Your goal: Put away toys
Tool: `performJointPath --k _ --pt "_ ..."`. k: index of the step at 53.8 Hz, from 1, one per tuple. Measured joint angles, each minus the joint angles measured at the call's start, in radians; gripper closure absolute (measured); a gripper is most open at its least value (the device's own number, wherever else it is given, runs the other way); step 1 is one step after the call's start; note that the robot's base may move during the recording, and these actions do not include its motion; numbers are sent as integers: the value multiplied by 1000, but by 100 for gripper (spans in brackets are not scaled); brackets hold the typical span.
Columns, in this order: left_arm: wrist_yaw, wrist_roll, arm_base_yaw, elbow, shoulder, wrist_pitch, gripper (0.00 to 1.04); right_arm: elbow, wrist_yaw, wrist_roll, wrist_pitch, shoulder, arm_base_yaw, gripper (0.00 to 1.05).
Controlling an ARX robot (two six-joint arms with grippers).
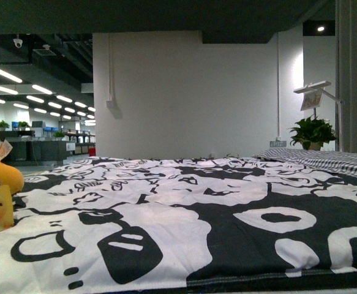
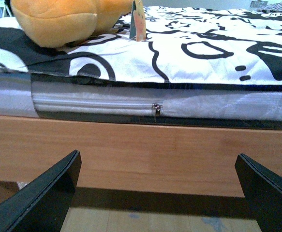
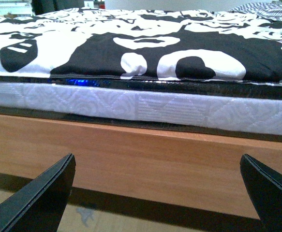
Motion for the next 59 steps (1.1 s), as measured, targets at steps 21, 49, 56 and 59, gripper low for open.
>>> performJointPath --k 21,49,56,59 --pt "0 0 0 0 0 0 6 0 0 0 0 1 0 0" --pt "2 0 0 0 0 0 6 0 2 0 0 1 0 0" --pt "1 0 0 0 0 0 6 0 2 0 0 1 0 0" --pt "0 0 0 0 -1 0 6 0 3 0 1 0 0 0"
